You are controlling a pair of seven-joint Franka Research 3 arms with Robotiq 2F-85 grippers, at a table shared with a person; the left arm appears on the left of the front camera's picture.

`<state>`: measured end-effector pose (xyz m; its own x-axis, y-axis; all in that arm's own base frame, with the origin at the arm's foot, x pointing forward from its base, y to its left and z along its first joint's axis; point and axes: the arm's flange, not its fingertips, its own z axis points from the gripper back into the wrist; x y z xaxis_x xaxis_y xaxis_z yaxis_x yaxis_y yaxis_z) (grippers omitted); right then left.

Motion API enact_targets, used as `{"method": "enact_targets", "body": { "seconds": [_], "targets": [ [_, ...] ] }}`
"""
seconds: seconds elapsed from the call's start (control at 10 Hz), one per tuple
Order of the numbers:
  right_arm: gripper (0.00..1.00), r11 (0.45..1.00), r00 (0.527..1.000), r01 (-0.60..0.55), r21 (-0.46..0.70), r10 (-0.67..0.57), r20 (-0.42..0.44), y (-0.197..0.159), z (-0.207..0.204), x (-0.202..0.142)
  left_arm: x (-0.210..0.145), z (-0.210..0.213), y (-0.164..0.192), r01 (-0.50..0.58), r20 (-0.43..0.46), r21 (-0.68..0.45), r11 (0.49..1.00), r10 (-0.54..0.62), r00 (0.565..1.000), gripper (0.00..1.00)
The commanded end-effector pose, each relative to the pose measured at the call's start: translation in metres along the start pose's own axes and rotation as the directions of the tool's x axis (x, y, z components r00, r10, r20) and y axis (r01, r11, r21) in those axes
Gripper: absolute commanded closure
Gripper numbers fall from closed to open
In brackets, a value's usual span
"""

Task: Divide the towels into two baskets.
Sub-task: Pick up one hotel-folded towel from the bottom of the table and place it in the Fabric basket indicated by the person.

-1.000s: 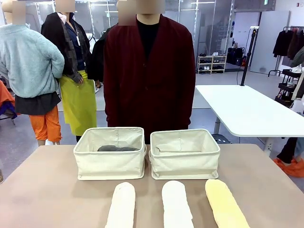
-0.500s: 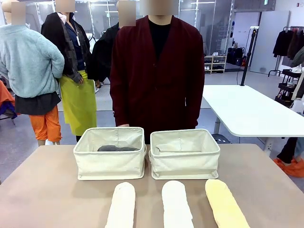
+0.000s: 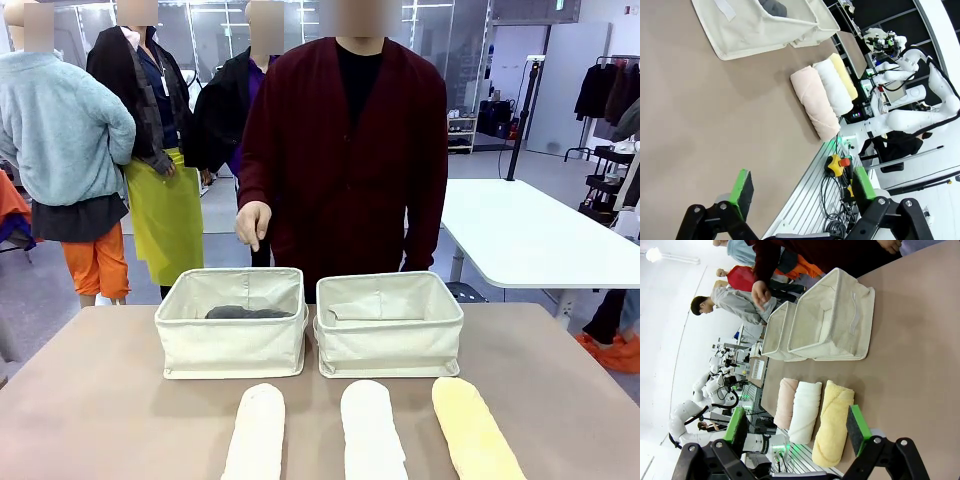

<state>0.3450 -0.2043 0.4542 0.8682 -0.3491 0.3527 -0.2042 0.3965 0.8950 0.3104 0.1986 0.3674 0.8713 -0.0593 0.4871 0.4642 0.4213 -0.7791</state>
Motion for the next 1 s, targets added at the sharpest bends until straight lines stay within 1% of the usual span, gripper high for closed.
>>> {"method": "enact_targets", "body": {
  "seconds": [0.0, 0.9],
  "targets": [
    [0.0, 1.0, 1.0, -0.006, 0.005, 0.006, -0.003, 0.0015, 0.0019, -0.002, -0.0023, -0.0002, -0.0056, 0.002, 0.02, -0.005, 1.0, -0.002, 1.0, 0.0],
    [0.0, 1.0, 1.0, -0.006, 0.005, 0.006, -0.003, 0.0015, 0.0019, -0.002, -0.0023, -0.0002, -0.0056, 0.002, 0.02, -0.005, 1.0, -0.002, 1.0, 0.0]
  ]
}}
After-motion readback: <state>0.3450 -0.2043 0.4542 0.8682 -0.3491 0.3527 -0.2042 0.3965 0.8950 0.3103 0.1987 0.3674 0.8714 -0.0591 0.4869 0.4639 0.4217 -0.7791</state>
